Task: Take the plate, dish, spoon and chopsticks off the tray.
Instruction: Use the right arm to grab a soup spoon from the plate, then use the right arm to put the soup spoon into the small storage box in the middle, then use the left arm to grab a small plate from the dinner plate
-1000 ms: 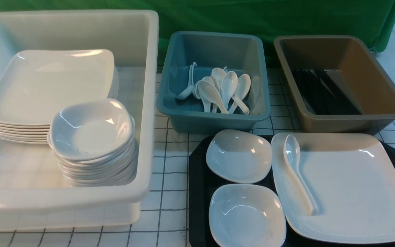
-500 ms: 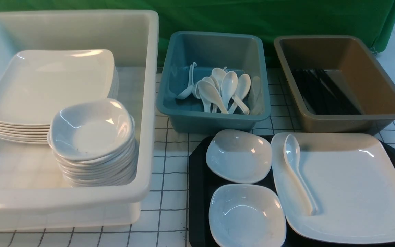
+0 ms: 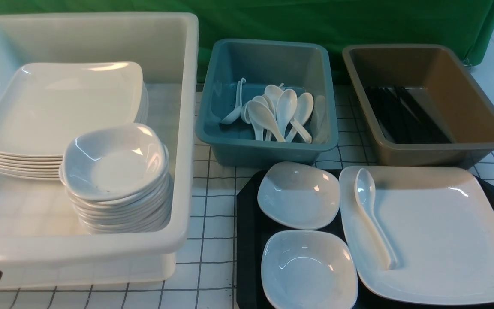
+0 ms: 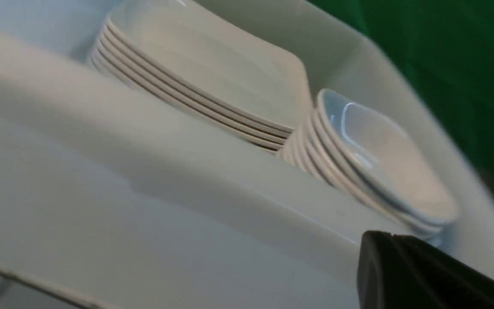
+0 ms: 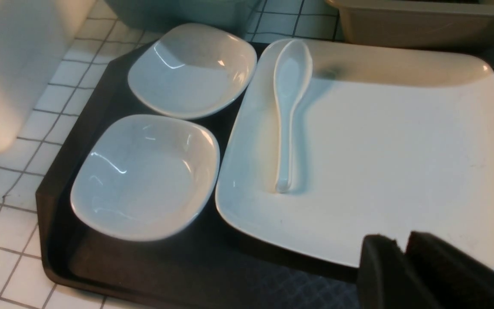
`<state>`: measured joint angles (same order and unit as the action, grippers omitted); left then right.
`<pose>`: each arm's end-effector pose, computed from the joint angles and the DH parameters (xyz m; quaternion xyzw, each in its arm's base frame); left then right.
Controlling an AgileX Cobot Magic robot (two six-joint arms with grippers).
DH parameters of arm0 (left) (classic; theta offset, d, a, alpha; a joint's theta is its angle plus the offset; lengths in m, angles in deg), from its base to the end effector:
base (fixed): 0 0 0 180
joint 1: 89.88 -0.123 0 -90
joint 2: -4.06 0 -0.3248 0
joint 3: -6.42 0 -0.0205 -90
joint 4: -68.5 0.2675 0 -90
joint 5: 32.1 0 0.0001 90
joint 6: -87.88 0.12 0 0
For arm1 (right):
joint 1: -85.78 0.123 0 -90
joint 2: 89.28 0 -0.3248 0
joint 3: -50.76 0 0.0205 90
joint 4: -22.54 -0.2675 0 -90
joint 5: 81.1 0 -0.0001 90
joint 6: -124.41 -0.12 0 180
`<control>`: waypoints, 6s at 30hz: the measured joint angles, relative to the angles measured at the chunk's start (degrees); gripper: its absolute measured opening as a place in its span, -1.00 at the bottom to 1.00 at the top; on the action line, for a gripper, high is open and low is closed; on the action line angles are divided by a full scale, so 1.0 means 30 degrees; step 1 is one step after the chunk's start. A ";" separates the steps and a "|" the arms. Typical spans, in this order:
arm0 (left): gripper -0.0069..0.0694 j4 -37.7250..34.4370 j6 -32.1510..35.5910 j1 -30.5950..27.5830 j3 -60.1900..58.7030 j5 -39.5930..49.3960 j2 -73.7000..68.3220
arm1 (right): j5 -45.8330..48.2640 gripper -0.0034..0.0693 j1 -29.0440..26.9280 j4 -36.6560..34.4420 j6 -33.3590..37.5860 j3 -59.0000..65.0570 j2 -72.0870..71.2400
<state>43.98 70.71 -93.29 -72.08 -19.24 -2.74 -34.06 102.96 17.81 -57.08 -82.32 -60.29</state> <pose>0.0615 -0.0075 0.1891 -0.2554 0.7041 -0.2468 0.6149 0.0656 0.0279 0.3004 -0.1096 0.8710 0.1168 0.4643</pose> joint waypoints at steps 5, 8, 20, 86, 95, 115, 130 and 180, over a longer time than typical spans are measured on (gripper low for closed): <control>-0.76 -0.6611 -0.1496 0.0000 0.0000 -0.0077 0.0000 | 0.0000 -0.62 0.0000 0.0000 -0.0023 0.0000 0.0000; -0.76 -0.7039 -0.1559 0.0000 0.0000 -0.0146 0.0000 | 0.0000 -0.60 0.0000 0.0000 -0.0023 0.0000 0.0000; -0.76 -0.6614 -0.1626 0.0000 0.0000 -0.0581 0.0000 | 0.0000 -0.56 0.0000 0.0000 -0.0023 0.0013 0.0000; -0.76 -0.4952 -0.1424 0.0000 0.0000 0.1219 0.0000 | -0.0132 -0.56 0.1881 -0.0435 0.2780 -0.8903 2.2089; -0.76 -0.4952 -0.1424 0.0000 0.0000 0.1219 0.0000 | -0.1456 -0.56 0.1881 -0.0472 0.3207 -1.4609 2.1463; -0.76 -0.4946 -0.1301 0.0000 0.0000 0.1446 0.0000 | -0.7204 -0.21 0.1980 -0.0792 0.3001 -2.1762 3.2604; -0.76 -0.5691 -0.0145 0.0000 0.0571 0.0159 0.0000 | 0.2318 -0.87 0.2075 -0.0867 0.4368 -2.1891 2.6486; 0.05 0.5566 0.2640 1.5869 2.8051 1.6340 -3.4757 | 0.2212 -0.71 0.2075 -0.0896 0.3569 -0.3071 0.1871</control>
<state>60.68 78.63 -45.69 12.07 29.78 -107.01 -27.43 109.18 15.13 -46.37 -91.54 -54.68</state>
